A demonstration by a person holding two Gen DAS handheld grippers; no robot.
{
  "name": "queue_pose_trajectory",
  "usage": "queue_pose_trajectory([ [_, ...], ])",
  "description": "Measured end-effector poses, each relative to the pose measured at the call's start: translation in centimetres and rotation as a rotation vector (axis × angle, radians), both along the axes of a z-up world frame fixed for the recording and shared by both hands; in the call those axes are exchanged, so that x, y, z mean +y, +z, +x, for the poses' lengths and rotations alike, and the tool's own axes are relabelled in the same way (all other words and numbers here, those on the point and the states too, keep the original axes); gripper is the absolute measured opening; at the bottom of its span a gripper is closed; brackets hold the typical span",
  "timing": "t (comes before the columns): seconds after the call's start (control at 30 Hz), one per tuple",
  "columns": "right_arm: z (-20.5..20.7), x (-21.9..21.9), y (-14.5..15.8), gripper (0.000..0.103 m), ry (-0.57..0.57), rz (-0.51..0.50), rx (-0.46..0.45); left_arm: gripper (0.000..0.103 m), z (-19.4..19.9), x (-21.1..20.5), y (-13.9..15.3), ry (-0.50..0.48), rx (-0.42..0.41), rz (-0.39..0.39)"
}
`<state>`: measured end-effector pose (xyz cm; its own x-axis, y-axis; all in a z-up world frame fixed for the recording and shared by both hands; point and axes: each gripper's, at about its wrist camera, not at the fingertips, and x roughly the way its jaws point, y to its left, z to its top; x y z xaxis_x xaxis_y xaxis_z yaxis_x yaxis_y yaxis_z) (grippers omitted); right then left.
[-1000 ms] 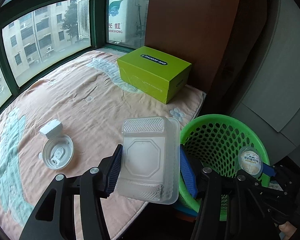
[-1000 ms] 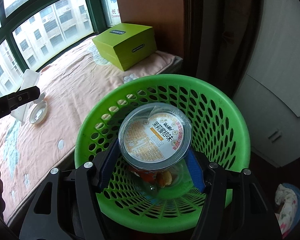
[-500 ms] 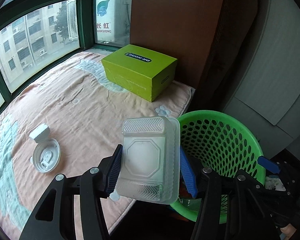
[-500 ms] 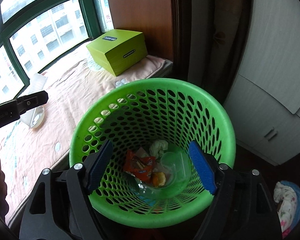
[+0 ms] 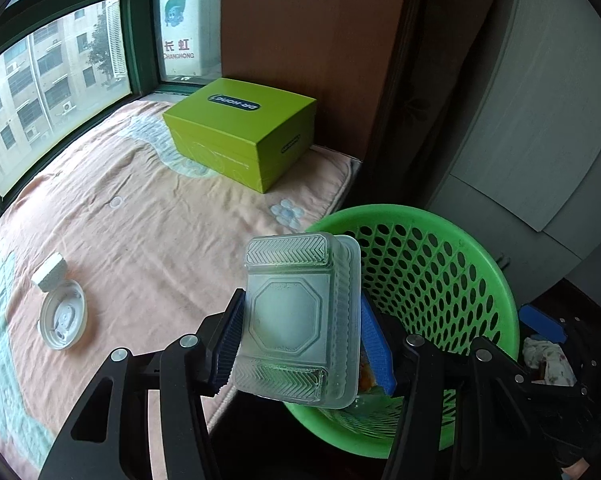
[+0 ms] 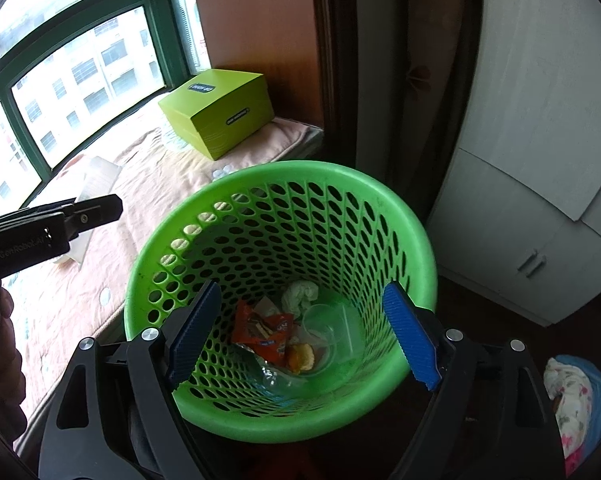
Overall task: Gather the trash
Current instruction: 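Carry the clear box and pudding cup over the green wastebasket and open both grippers, then move both tools back over the white lid and foam block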
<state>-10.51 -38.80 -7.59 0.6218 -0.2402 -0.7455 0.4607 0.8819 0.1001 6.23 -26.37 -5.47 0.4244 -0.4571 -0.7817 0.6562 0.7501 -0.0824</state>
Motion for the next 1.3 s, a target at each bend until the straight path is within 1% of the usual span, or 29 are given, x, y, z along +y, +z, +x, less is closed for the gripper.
queue_pose_trajectory([
  [0.17, -0.4, -0.6, -0.1, 0.083, -0.015, 0.007, -0.003, 0.054, -0.4, -1.0, -0.3, -0.024, 0.022, -0.006],
  [0.27, -0.5, -0.8, -0.2, 0.083, -0.019, 0.009, -0.001, 0.058, -0.6, -1.2, -0.4, -0.033, 0.030, -0.015],
  [0.33, -0.6, -0.9, -0.3, 0.083, -0.018, 0.011, 0.000, 0.071, -0.7, -1.2, -0.5, -0.034, 0.029, -0.017],
  [0.37, -0.6, -0.8, -0.3, 0.083, -0.018, 0.012, 0.000, 0.072, -0.7, -1.1, -0.4, -0.030, 0.026, -0.019],
  [0.57, -0.3, -0.4, -0.2, 0.083, -0.003, 0.012, 0.000, 0.075, -0.3, -0.2, -0.5, -0.008, 0.023, -0.017],
  [0.67, 0.1, 0.0, -0.2, 0.083, 0.009, 0.014, -0.002, 0.076, 0.0, 0.9, -0.3, 0.018, 0.018, -0.016],
  [0.73, 0.4, 0.3, -0.1, 0.083, 0.022, 0.018, -0.004, 0.079, 0.3, 1.7, -0.2, 0.037, 0.014, -0.016],
  [0.87, 1.2, 1.3, 0.0, 0.085, 0.055, 0.014, -0.001, 0.080, 1.4, 3.8, -0.2, 0.088, 0.015, -0.017],
  [1.17, 3.6, 3.9, 0.4, 0.086, 0.146, 0.002, 0.000, 0.081, 4.6, 9.3, -0.4, 0.222, 0.024, -0.019],
  [1.23, 4.2, 4.5, 0.4, 0.086, 0.162, 0.005, 0.000, 0.084, 5.5, 10.6, -0.4, 0.259, 0.022, -0.018],
  [1.3, 4.8, 5.1, 0.4, 0.086, 0.181, 0.010, -0.002, 0.084, 6.4, 12.1, -0.3, 0.298, 0.024, -0.019],
])
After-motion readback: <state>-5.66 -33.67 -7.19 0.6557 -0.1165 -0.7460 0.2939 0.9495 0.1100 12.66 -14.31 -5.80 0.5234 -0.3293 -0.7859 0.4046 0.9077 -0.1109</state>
